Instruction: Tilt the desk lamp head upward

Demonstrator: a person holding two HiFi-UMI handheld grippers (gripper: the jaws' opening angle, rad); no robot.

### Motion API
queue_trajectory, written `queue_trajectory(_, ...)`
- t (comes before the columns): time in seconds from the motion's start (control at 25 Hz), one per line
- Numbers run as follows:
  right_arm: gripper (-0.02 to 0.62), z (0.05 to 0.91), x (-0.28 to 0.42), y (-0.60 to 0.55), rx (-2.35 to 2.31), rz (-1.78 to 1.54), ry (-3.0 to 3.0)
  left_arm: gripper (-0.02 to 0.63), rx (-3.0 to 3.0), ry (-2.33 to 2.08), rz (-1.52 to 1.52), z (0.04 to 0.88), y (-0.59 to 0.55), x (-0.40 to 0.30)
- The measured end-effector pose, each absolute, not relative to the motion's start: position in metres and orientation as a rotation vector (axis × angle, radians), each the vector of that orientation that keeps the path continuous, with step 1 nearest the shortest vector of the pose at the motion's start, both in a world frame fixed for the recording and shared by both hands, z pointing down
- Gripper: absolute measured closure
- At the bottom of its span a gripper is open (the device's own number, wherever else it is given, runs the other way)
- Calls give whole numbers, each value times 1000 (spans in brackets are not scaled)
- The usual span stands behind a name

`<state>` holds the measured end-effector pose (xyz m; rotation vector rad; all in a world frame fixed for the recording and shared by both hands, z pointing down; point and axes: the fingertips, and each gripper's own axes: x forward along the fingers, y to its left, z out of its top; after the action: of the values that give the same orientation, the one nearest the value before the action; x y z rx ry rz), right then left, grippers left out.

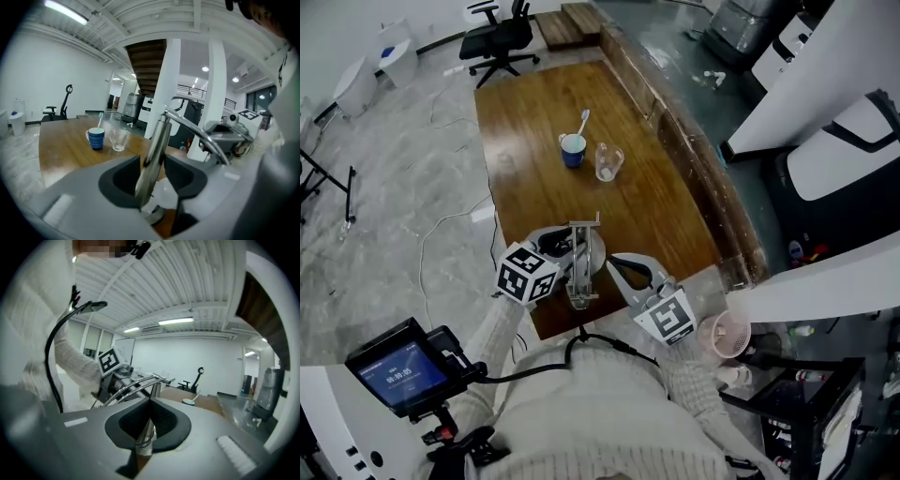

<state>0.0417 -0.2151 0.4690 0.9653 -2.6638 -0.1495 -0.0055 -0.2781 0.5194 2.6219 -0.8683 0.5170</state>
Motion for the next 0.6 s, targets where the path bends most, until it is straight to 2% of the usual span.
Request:
queue_trajectory(0.2,597,489,19,-207,634,-664,-2371,453,2648,-773,536,518,-278,-3)
queue_trajectory(0.48,485,491,6,-195,374,-1294,-2031,445,2657,-627,515,519,-279,-3)
queue_trajectory(0.6,472,491,6,-196,334,-1467,-1928,439,2641,-595,485,519,-280,-3)
